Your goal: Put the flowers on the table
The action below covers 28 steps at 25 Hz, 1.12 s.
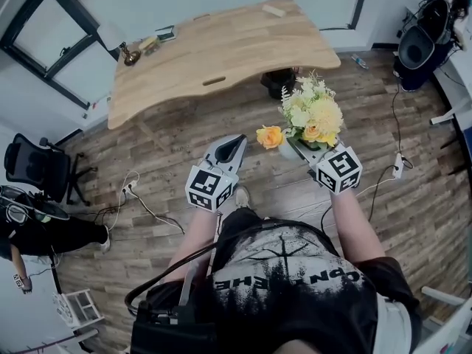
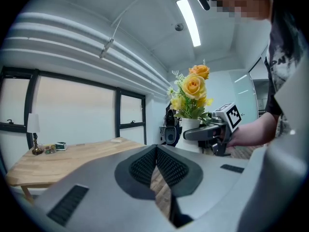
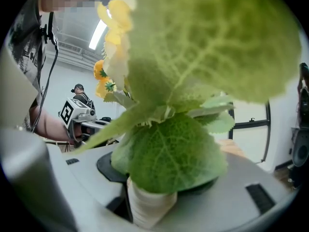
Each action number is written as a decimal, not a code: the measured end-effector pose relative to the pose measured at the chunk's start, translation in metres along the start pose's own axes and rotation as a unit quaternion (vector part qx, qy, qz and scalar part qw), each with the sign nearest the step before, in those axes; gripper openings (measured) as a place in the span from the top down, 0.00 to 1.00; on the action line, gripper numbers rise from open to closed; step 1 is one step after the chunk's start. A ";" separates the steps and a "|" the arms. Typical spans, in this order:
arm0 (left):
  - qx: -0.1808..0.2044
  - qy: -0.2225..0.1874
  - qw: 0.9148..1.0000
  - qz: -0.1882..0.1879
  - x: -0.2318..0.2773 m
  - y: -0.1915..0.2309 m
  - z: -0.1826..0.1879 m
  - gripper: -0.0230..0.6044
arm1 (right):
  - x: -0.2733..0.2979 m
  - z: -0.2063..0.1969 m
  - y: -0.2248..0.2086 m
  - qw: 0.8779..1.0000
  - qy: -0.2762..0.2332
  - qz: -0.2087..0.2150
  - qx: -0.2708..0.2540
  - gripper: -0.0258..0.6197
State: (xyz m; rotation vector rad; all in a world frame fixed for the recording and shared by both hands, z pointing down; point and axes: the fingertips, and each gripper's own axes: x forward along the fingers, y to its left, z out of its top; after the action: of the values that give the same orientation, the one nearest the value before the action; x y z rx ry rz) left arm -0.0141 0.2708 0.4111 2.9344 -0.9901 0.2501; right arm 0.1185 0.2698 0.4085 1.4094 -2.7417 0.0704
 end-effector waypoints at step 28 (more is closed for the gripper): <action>-0.009 -0.005 1.000 -0.028 0.077 0.194 0.018 0.94 | 0.188 0.029 -0.068 0.999 0.004 -0.034 0.007 0.57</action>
State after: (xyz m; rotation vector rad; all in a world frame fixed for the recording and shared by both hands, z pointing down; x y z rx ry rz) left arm -0.0690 0.0686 0.4023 2.9447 -0.9059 0.2248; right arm 0.0638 0.0764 0.3945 1.5018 -2.6901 0.0923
